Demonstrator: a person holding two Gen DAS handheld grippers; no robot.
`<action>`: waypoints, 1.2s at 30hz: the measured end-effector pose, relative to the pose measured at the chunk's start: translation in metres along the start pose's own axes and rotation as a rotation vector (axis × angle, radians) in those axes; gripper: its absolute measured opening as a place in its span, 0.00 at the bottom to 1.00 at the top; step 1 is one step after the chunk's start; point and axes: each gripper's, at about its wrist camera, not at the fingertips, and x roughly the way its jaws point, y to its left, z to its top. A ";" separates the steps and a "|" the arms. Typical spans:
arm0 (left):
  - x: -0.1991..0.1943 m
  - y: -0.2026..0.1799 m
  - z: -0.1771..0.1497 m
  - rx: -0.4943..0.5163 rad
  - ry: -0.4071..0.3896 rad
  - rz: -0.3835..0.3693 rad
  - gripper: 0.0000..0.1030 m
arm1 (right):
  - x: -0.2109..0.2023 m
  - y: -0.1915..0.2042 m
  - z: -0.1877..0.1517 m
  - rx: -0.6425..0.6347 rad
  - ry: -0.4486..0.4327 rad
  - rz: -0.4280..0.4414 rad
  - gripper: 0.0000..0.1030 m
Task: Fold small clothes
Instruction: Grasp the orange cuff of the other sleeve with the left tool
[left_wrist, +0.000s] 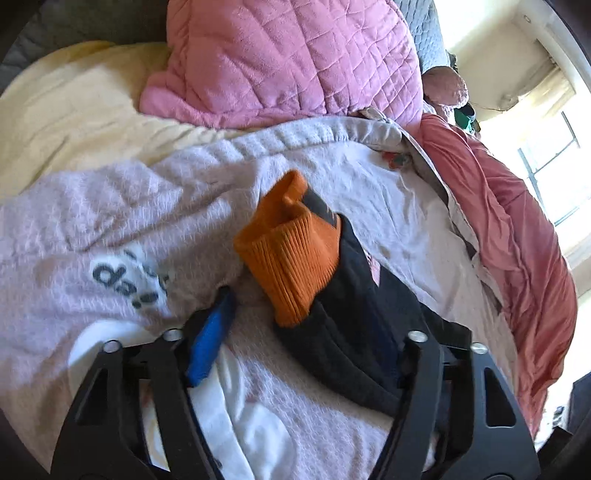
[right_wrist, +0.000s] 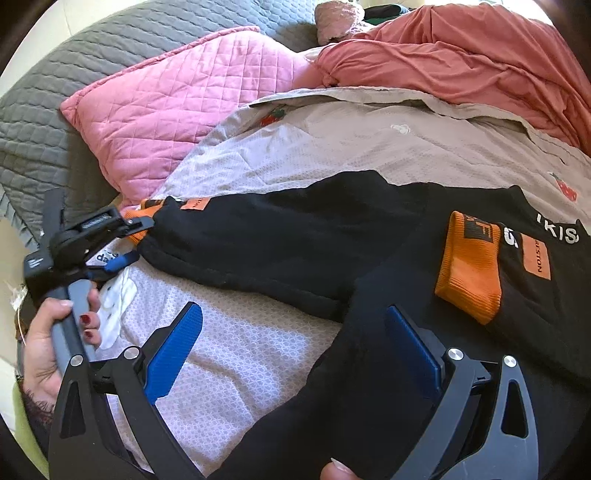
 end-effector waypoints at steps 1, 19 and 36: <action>0.001 -0.002 0.003 0.013 -0.007 0.002 0.40 | -0.001 0.000 0.000 0.004 0.001 0.000 0.96; -0.068 -0.123 -0.038 0.355 -0.129 -0.244 0.02 | -0.080 -0.105 -0.029 0.228 -0.105 -0.090 0.96; 0.006 -0.260 -0.198 0.590 0.192 -0.301 0.03 | -0.158 -0.219 -0.080 0.431 -0.189 -0.226 0.96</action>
